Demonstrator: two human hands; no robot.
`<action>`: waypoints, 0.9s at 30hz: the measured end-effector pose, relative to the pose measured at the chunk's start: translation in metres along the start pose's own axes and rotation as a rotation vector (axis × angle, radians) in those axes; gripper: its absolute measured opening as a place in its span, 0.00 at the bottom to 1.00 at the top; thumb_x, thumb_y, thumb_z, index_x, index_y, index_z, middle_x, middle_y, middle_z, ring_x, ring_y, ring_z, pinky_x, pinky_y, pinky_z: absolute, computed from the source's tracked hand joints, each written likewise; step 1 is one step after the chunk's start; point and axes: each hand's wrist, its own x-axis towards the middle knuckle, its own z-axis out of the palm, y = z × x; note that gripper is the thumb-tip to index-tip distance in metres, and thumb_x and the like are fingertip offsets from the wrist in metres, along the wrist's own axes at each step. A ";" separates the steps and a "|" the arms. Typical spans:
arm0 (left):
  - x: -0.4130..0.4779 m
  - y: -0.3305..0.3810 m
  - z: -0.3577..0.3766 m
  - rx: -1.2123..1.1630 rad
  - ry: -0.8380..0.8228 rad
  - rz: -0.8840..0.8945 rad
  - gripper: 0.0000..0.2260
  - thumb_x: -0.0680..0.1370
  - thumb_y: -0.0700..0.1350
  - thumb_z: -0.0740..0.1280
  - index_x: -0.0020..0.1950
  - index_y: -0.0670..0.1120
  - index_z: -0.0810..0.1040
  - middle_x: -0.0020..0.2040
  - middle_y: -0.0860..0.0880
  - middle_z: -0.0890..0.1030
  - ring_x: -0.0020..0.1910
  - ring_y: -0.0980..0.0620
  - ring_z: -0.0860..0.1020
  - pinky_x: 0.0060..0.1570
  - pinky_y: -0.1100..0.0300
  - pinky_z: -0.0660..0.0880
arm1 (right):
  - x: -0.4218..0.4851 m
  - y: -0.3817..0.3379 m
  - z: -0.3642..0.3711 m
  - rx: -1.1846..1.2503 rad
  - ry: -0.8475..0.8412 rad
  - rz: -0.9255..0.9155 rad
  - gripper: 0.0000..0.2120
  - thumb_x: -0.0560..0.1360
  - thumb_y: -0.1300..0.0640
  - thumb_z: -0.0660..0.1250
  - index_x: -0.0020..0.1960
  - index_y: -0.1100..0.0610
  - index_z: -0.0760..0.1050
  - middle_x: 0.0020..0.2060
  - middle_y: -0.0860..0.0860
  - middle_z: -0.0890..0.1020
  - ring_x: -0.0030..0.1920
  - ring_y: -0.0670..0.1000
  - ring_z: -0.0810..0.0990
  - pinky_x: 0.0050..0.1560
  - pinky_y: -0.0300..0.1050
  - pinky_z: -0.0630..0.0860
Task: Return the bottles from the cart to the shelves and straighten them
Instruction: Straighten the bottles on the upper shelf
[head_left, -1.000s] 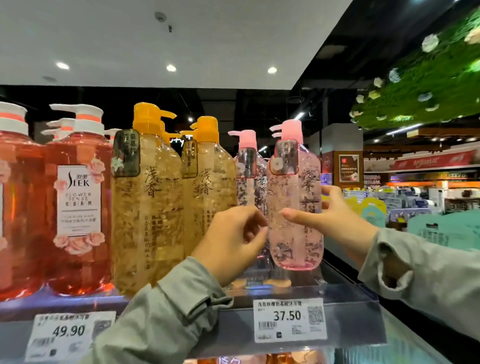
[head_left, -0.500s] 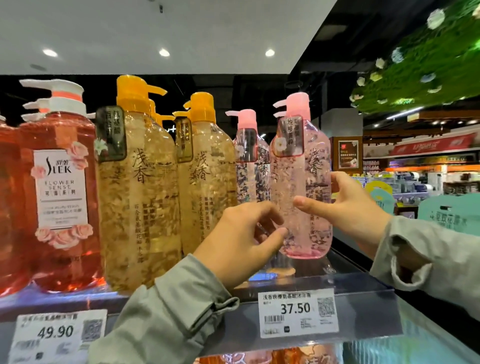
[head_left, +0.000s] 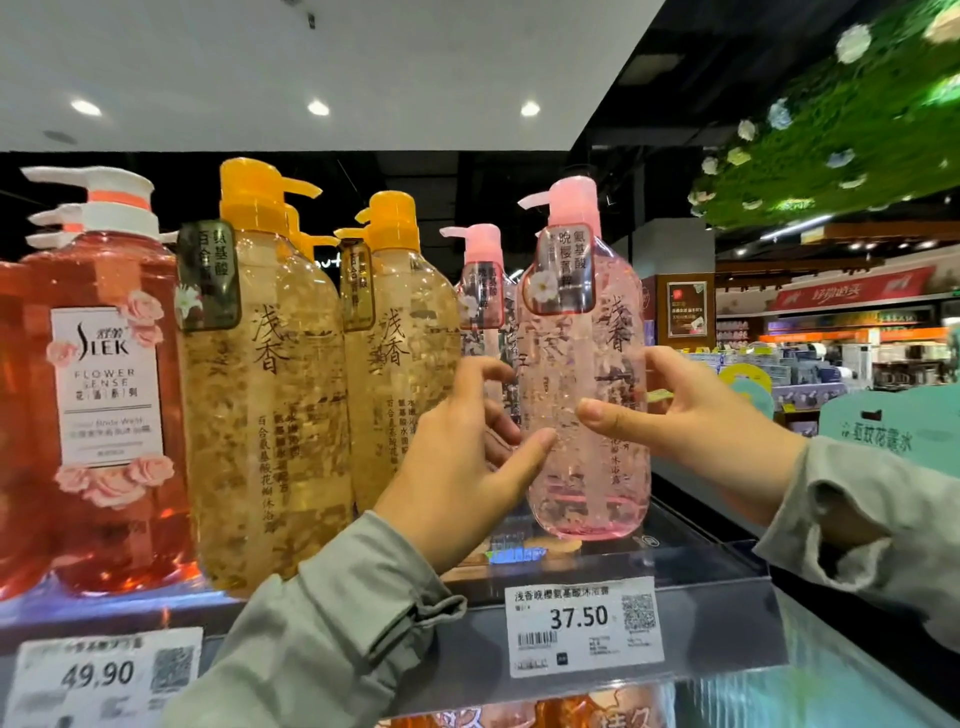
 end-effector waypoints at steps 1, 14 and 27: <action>0.000 0.000 0.000 -0.012 0.001 -0.020 0.23 0.74 0.51 0.69 0.65 0.52 0.63 0.39 0.51 0.77 0.33 0.56 0.79 0.36 0.63 0.78 | -0.001 -0.001 0.001 0.004 0.004 -0.005 0.32 0.60 0.48 0.73 0.61 0.56 0.71 0.50 0.47 0.83 0.48 0.44 0.83 0.52 0.43 0.80; 0.001 0.003 0.000 0.064 -0.148 -0.122 0.39 0.64 0.67 0.65 0.69 0.48 0.65 0.33 0.50 0.79 0.28 0.58 0.78 0.34 0.60 0.78 | -0.010 -0.009 -0.002 0.009 -0.051 0.041 0.31 0.62 0.47 0.71 0.62 0.53 0.68 0.50 0.46 0.81 0.47 0.40 0.81 0.45 0.34 0.79; 0.004 -0.002 0.003 0.301 -0.253 -0.131 0.32 0.73 0.67 0.59 0.62 0.41 0.65 0.45 0.43 0.79 0.40 0.49 0.79 0.44 0.54 0.76 | 0.029 0.008 -0.011 0.246 0.254 0.314 0.32 0.71 0.33 0.64 0.57 0.61 0.74 0.45 0.56 0.72 0.43 0.56 0.72 0.45 0.54 0.74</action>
